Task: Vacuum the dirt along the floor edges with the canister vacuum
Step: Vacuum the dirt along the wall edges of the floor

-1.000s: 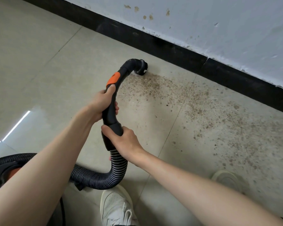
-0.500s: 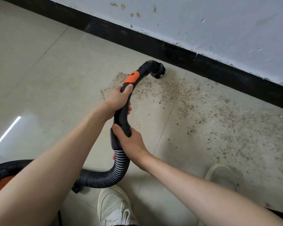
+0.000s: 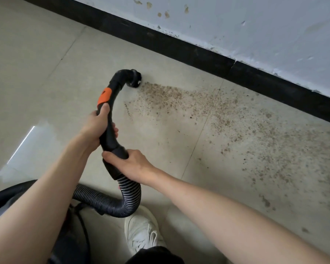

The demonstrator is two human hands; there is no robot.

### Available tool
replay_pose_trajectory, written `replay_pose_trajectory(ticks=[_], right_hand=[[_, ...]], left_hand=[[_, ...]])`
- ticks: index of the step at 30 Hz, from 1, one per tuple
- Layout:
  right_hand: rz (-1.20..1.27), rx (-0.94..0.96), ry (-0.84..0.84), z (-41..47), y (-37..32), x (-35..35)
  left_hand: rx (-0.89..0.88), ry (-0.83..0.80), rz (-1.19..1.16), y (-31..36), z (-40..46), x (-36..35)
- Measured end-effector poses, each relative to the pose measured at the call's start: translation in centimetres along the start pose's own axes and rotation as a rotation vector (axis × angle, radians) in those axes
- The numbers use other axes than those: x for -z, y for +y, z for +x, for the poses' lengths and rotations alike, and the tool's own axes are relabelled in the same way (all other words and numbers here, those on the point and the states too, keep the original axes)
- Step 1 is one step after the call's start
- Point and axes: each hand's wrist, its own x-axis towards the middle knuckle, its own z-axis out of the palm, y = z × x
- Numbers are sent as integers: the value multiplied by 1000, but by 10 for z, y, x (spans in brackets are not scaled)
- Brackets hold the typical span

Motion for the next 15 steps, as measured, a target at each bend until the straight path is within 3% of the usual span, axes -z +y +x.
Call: replay_pose_trajectory(ticks=[9,15], right_hand=[[40,91,-12,-1,24,11],[153,140,44,-17,54,12]], left_hand=[[-13,-6,16,-3,-14,-25],[-68,-45,147,-10,-34,-49]])
